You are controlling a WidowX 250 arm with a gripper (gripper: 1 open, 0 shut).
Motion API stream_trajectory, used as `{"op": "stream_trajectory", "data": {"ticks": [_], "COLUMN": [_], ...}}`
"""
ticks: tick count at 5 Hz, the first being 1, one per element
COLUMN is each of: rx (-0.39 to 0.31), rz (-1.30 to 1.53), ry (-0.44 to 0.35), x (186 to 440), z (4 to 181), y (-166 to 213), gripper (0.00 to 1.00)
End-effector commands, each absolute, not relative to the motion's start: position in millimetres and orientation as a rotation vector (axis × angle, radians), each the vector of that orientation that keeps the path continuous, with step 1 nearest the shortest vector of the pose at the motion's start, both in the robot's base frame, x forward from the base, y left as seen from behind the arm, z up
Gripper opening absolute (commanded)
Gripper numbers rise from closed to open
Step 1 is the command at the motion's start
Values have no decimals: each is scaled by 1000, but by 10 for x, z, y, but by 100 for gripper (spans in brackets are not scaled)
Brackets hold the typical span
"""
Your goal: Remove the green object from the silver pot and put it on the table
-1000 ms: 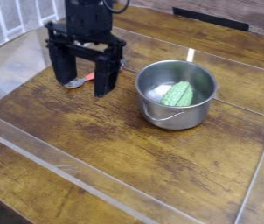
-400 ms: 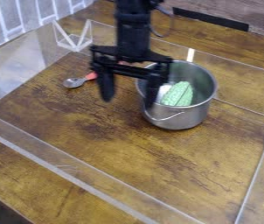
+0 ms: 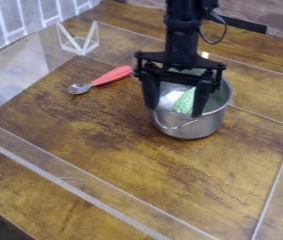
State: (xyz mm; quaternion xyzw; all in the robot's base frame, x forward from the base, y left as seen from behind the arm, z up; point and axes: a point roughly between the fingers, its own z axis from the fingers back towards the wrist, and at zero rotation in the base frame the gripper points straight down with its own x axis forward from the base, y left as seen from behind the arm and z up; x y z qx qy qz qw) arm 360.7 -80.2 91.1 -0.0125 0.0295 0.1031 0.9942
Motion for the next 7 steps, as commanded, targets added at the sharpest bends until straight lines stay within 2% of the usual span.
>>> {"op": "stream_trajectory", "data": {"ticks": [1,5,6,7], "rx": [-38,-11,-7,-7], "rz": [270,497,509,522], "ry": [-25,-36,-31,-25], "x": [3787,4093,4128,4160], "z": [1057,776,743,758], "y": [-888,-845,-831,-813], "gripper": [100,100,0,100]}}
